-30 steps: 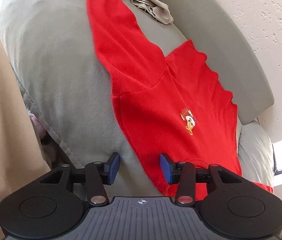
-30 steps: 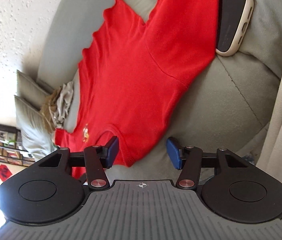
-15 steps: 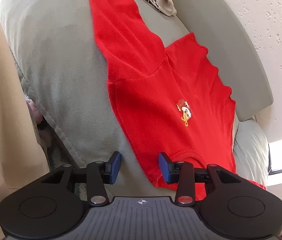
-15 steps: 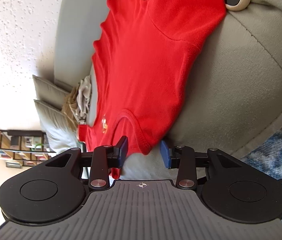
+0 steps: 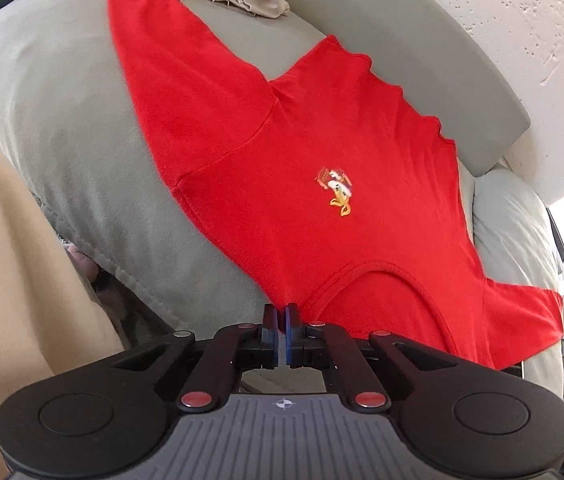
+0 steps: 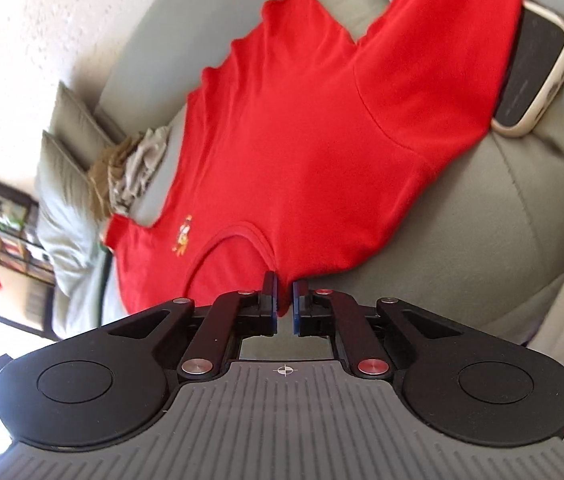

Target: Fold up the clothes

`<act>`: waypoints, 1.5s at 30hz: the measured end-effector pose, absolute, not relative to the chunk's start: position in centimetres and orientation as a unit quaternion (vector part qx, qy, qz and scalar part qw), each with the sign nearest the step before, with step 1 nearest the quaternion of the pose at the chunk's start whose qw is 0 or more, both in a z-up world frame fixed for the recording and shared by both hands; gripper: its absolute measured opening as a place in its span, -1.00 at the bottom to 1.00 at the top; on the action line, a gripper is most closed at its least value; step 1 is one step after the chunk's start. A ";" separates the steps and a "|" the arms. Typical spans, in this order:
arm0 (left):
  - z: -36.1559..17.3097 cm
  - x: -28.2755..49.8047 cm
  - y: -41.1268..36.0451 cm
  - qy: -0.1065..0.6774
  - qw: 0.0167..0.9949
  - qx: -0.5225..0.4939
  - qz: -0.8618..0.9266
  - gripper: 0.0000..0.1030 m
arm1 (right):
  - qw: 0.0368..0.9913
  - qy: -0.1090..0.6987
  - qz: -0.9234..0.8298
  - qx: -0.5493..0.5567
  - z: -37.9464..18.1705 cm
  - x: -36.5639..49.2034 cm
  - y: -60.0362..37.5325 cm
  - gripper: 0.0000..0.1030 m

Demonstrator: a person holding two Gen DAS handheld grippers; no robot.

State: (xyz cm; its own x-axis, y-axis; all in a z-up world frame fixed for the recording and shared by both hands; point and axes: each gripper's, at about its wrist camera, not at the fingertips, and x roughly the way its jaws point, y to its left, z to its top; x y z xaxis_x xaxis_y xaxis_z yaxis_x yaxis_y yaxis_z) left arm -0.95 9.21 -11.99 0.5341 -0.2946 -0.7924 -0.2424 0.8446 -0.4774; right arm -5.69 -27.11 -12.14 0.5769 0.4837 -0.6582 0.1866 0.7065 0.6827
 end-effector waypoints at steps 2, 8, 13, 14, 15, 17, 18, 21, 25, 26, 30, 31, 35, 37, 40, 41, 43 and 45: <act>-12.8 -0.9 9.3 0.503 0.817 -0.282 -0.008 -0.98 | 0.798 0.473 0.097 0.360 -12.1 -5.6 -27.1 -0.79; -10.9 -2.1 7.4 0.498 0.840 -0.213 -0.033 -0.38 | 0.798 0.474 0.099 0.358 -10.6 -7.2 -27.8 -0.22; -7.9 -0.4 4.2 0.418 0.896 -0.121 -0.083 -0.41 | 0.870 0.400 0.079 0.276 -6.6 -6.6 -27.7 -0.31; -7.6 0.3 3.4 0.406 0.903 -0.104 -0.089 -0.42 | 0.877 0.397 0.073 0.261 -6.3 -5.8 -27.4 -0.56; -7.6 0.8 3.0 0.403 0.905 -0.095 -0.095 -0.42 | 0.883 0.394 0.068 0.247 -6.1 -5.1 -27.1 -0.65; -7.9 0.8 2.8 0.416 0.900 -0.084 -0.099 -0.44 | 0.883 0.401 0.066 0.237 -6.8 -4.0 -26.6 -0.66; -8.1 0.8 2.7 0.422 0.898 -0.079 -0.101 -0.41 | 0.882 0.405 0.065 0.232 -7.1 -3.5 -26.3 -0.65; -8.5 0.8 2.5 0.440 0.890 -0.064 -0.107 -0.38 | 0.881 0.417 0.061 0.216 -8.1 -1.9 -25.4 -0.63; -9.0 0.7 2.1 0.463 0.878 -0.043 -0.115 -0.37 | 0.879 0.424 0.068 0.208 -10.8 -2.8 -25.0 -0.62; -9.2 0.7 2.0 0.469 0.875 -0.038 -0.118 -0.37 | 0.877 0.427 0.069 0.208 -10.3 -3.0 -25.1 -0.67; -9.7 0.7 1.7 0.491 0.862 -0.018 -0.126 -0.30 | 0.871 0.439 0.074 0.208 -8.4 -3.7 -25.7 -0.69; -9.6 0.7 1.9 0.494 0.860 -0.021 -0.127 -0.29 | 0.869 0.442 0.075 0.208 -7.9 -3.9 -25.8 -0.68; -7.6 1.3 4.2 0.487 0.860 -0.085 -0.126 -0.28 | 0.863 0.454 0.079 0.209 -6.0 -4.6 -26.3 -0.02; -5.9 1.6 4.8 0.468 0.869 -0.099 -0.123 -0.27 | 0.871 0.438 0.083 0.205 -4.0 -4.6 -26.6 0.01; -3.0 2.4 5.5 0.433 0.885 -0.111 -0.130 -0.22 | 0.895 0.391 0.091 0.194 0.3 -4.1 -26.9 0.03; -2.0 2.9 5.7 0.420 0.890 -0.114 -0.136 -0.21 | 0.903 0.374 0.093 0.190 1.7 -3.9 -27.0 0.09; 0.1 4.0 6.1 0.394 0.900 -0.119 -0.144 -0.19 | 0.917 0.342 0.098 0.182 4.5 -3.6 -27.2 0.24; 2.2 5.4 6.5 0.369 0.910 -0.116 -0.150 -0.16 | 0.929 0.313 0.100 0.170 7.1 -3.0 -27.3 0.31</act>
